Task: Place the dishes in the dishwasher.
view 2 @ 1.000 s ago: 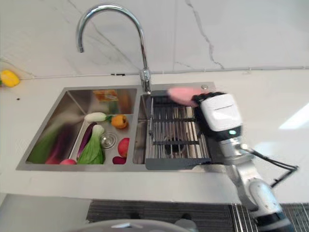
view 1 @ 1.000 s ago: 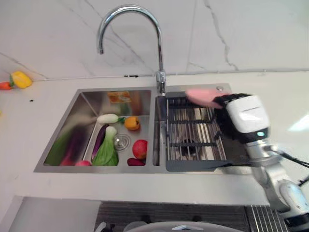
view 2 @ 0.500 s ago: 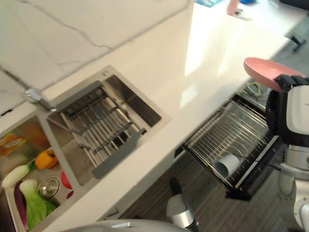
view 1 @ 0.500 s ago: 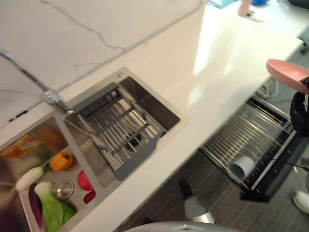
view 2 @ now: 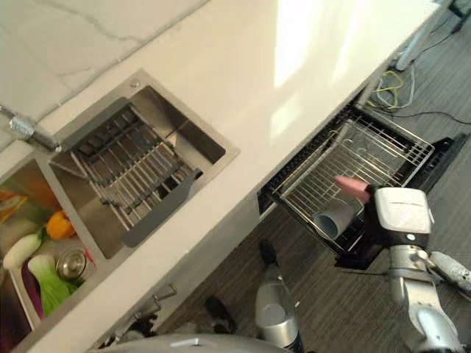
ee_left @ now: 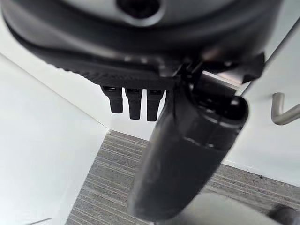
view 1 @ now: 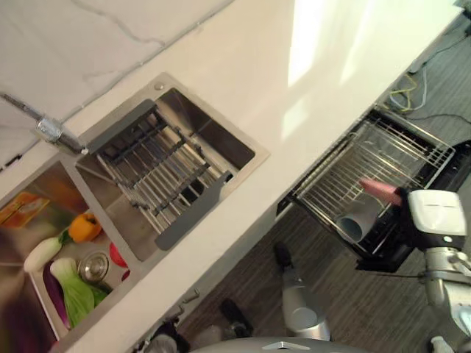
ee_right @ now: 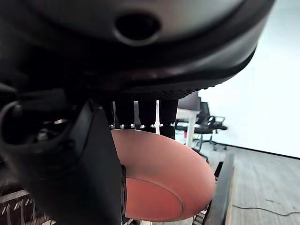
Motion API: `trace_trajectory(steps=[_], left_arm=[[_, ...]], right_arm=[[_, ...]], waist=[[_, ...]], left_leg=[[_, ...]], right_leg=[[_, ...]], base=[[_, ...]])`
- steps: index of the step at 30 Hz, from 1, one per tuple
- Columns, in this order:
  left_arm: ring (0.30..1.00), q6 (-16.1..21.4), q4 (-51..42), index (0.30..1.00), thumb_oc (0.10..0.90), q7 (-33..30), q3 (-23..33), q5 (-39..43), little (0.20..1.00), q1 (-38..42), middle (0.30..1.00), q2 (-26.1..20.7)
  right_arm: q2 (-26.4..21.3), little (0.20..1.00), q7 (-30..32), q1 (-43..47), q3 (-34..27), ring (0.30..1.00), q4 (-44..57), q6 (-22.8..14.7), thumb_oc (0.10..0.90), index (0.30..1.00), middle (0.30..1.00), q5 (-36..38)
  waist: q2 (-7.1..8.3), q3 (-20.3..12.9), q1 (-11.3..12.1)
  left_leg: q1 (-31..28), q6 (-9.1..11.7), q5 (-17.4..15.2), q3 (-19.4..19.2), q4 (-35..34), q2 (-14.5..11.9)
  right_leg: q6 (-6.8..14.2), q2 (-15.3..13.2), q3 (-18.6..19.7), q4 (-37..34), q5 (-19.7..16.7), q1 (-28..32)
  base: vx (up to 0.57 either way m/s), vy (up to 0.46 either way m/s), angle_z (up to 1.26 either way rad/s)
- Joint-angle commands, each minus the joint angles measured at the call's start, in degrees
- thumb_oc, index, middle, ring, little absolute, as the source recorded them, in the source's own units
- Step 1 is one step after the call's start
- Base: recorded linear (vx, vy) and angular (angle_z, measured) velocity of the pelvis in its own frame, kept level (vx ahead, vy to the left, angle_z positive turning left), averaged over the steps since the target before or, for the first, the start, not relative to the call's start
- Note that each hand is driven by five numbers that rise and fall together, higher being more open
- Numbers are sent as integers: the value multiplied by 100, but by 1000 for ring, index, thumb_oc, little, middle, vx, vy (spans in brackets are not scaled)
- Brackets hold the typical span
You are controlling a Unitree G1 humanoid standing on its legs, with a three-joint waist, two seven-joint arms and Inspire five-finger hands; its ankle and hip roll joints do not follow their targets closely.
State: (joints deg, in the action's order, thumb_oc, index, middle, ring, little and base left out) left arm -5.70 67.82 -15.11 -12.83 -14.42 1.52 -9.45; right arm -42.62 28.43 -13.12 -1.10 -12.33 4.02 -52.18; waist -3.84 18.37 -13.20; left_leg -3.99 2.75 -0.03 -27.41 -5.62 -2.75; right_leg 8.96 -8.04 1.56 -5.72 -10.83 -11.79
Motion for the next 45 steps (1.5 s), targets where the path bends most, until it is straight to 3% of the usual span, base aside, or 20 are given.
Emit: trace_trajectory(steps=[1, 4, 5, 6, 13, 20, 25, 31, 36, 37, 38, 39, 45], left_arm=[[900, 92, 178, 900, 800, -108, 222, -7, 900, 406, 900, -14], [900, 90, 208, 900, 800, -102, 247, -14, 900, 395, 900, -63], [900, 67, 256, 900, 800, -99, 306, -19, 900, 375, 900, -87], [900, 57, 265, 900, 800, -101, 323, 0, 900, 371, 900, -81], [900, 31, 248, 900, 800, -131, 366, 89, 900, 377, 900, -12], [900, -2, 152, 900, 800, -106, 302, -2, 900, 401, 900, 164], [900, -16, 169, 900, 800, -155, 299, -4, 900, 427, 900, 146], [900, -42, 255, 900, 800, -307, 394, 53, 900, 443, 900, 91], [900, -61, 301, 900, 800, -296, 266, -5, 900, 515, 900, 97], [900, -70, 299, 900, 800, -277, 249, -28, 900, 535, 900, 104], [900, -61, 284, 900, 800, -265, 199, -39, 900, 556, 900, 118], [900, -61, 284, 900, 800, -265, 202, -38, 900, 559, 900, 115], [900, 3, 101, 900, 800, -237, -65, 46, 900, 576, 900, 166]], right_arm=[[-299, 300, 184, 643, -253, 300, 158, 428, 400, 300, 300, -136], [-390, 300, 56, 896, 69, 300, -280, 440, 400, 300, 300, -102], [-463, 498, 31, 934, 87, 498, -353, 485, 532, 498, 498, -168], [-449, 900, 10, 938, 76, 900, -393, 495, 800, 900, 900, -118], [-406, 900, 61, 688, -372, 900, -96, 510, 800, 900, 900, 180], [132, 900, 684, -77, -1943, 900, 1278, 452, 800, 900, 900, 886], [396, 900, 1063, -204, -2532, 900, 1497, 488, 800, 900, 900, 1247], [900, 900, 1822, -547, -3120, 900, 437, 874, 800, 900, 900, 2072], [1374, 900, 2046, -616, -2980, 900, -340, 778, 800, 900, 900, 2914], [1421, 794, 1976, -593, -2872, 794, -379, 749, 729, 794, 794, 2962], [1451, 404, 1929, -552, -2756, 404, -454, 722, 469, 404, 404, 3010], [1444, 300, 1936, -538, -2747, 300, -476, 712, 400, 300, 300, 3019], [1351, 300, 1777, 220, -1819, 300, -899, 498, 400, 300, 300, 3221]], waist=[[97, 119, 243], [62, 151, 312], [20, 150, 363], [-3, 152, 368], [-90, 94, 356], [-83, -34, 92], [-37, -59, -40], [-33, -41, -226], [-107, 30, -287], [-120, 46, -292], [-147, 72, -291], [-145, 68, -295], [-417, 194, -142]], left_leg=[[-189, 181, -180, 314, 252, -138], [-133, 212, -169, 371, 306, -164], [-110, 243, -155, 405, 340, -184], [-108, 255, -150, 420, 346, -188], [-83, 306, -106, 552, 367, -218], [-296, 306, -189, 539, 312, -254], [-334, 282, -192, 429, 290, -260], [-351, 210, -270, 308, 242, -207], [-224, 155, -286, 380, 244, -117], [-172, 156, -244, 389, 255, -97], [-131, 150, -240, 410, 259, -77], [-122, 148, -240, 411, 262, -75], [-6, 124, -247, 638, 291, 36]], right_leg=[[241, -104, -95, 540, 581, 356], [221, -128, -164, 533, 591, 381], [207, -154, -232, 526, 616, 427], [201, -162, -265, 514, 623, 449], [165, -175, -407, 432, 668, 595], [156, -90, -396, 375, 782, 830], [162, -28, -248, 376, 729, 752], [190, 46, 4, 458, 718, 530], [184, 7, 107, 616, 726, 317], [162, 0, 135, 640, 686, 256], [159, -16, 147, 667, 684, 209], [160, -19, 147, 675, 686, 197], [148, -119, 87, 797, 782, 160]], base=[[-73, -81, 50], [-23, -46, 19], [-16, -67, 25], [8, -39, 20], [6, -28, 17], [30, -11, 14], [1, 11, -6], [-4, 40, -25], [-50, 29, -16], [-51, 40, -10], [-55, 16, -6], [-45, 40, -7], [-22, 20, 2]])
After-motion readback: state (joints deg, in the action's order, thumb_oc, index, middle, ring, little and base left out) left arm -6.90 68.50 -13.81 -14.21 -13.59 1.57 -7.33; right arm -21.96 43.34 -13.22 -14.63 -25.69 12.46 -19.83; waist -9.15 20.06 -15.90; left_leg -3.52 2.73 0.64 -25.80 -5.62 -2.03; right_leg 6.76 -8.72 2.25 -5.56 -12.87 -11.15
